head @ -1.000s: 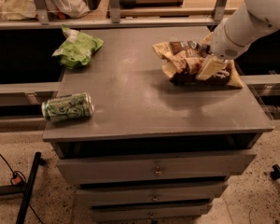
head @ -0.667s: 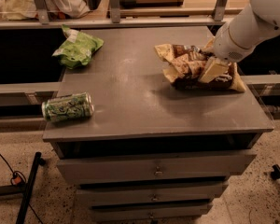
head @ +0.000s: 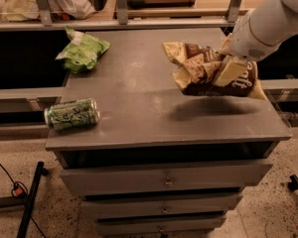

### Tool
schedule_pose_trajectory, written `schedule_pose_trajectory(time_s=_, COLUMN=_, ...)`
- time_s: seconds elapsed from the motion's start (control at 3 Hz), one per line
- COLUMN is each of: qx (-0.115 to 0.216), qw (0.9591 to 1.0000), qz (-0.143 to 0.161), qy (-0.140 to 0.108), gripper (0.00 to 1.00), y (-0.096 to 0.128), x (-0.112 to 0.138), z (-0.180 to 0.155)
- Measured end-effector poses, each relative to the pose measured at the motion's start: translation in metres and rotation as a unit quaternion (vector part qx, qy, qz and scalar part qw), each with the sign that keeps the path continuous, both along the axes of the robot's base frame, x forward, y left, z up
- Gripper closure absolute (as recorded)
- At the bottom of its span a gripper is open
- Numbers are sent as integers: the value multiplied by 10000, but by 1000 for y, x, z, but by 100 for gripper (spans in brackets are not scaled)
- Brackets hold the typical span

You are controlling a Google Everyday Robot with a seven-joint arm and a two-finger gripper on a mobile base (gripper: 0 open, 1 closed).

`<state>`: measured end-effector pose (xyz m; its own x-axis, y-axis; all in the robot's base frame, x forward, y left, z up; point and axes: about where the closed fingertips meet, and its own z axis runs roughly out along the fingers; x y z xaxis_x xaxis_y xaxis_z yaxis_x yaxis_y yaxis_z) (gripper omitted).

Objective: Move brown chip bag near green can

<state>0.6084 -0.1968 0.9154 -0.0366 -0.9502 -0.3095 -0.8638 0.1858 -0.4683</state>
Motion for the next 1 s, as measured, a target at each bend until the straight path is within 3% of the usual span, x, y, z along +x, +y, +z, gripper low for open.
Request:
schedule_pose_trajectory(time_s=0.33, qx=-94, qw=9998, qz=-47, qy=138, gripper=100, y=13, x=-12, z=26)
schedule_pose_trajectory(time_s=1.0, qx=-142, qw=9973, qz=203, qy=692, gripper=100, y=60, x=-40, z=35)
